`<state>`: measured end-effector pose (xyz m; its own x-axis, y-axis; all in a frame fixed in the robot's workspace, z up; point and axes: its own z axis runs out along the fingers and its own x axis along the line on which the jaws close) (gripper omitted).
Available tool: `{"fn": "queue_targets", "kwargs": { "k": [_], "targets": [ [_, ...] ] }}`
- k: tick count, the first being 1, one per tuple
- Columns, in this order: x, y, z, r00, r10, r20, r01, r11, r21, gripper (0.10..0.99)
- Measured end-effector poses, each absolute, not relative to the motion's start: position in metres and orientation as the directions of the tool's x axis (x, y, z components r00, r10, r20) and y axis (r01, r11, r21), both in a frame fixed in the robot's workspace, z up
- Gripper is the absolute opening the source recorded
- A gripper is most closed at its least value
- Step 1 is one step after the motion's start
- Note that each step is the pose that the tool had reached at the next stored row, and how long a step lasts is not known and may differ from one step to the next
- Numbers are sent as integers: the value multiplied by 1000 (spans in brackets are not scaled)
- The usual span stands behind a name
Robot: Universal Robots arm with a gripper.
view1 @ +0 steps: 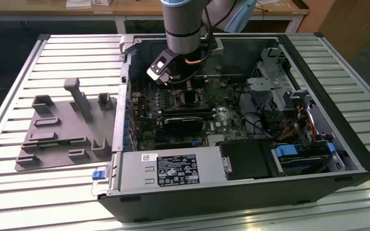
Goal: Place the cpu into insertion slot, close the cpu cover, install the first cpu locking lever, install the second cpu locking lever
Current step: 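Place the cpu into insertion slot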
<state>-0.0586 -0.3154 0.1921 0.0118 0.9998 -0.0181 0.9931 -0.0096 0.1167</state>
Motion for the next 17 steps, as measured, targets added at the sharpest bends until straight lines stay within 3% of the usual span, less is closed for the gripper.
{"fn": "queue_targets", "kwargs": {
  "k": [17],
  "targets": [
    [-59,-315,195,12,1000,-18,993,-10,117,612]
  ]
}}
